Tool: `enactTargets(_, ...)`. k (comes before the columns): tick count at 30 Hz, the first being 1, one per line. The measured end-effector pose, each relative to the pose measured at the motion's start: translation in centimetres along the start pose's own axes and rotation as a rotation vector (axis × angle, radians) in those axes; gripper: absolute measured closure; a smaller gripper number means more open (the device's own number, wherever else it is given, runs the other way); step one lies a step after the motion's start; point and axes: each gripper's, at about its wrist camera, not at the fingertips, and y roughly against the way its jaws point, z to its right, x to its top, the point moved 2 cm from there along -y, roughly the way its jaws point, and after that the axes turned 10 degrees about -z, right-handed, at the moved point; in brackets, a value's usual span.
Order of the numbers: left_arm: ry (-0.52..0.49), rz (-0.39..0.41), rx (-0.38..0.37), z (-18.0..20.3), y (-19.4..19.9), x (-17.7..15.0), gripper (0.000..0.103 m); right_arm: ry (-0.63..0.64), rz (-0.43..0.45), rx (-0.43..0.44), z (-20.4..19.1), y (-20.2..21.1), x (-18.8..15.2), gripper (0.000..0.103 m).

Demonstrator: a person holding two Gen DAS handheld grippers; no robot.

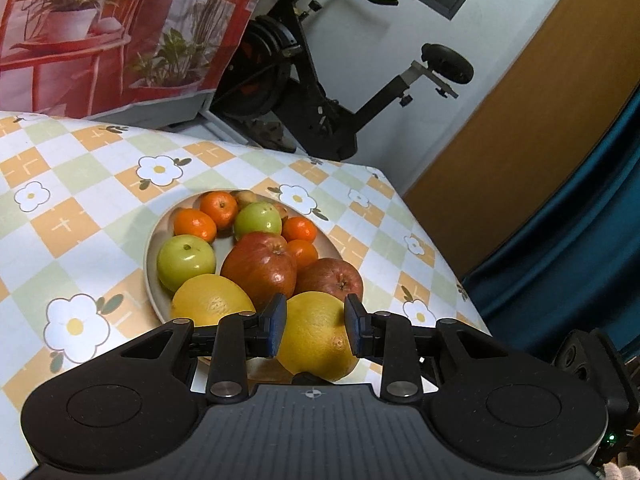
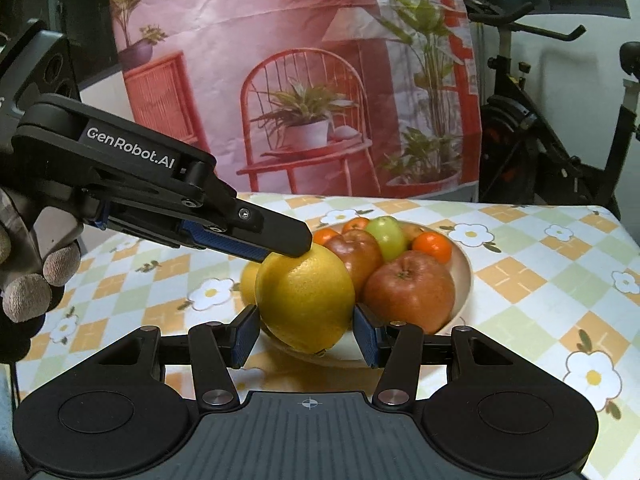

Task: Organize fruits
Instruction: 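Lower the lemon onto the plate and open both grippers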

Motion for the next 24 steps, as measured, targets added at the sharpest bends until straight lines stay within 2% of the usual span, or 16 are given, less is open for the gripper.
enactTargets(10, 0.003, -0.028, 0.016, -0.7, -1.1, 0.4, 0.071, 0.032, -0.038, -0.009, 0.5, -1.2, 0.5, 0.056)
enactTargets(14, 0.007, -0.027, 0.024, -0.7, -1.2, 0.5, 0.071, 0.041, -0.069, -0.015, 0.6, -1.6, 0.2, 0.056)
enactTargets(24, 0.000, -0.001, 0.054, -0.9, 0.1, 0.4, 0.071, 0.033, -0.081, -0.042, 0.3, -1.6, 0.4, 0.055)
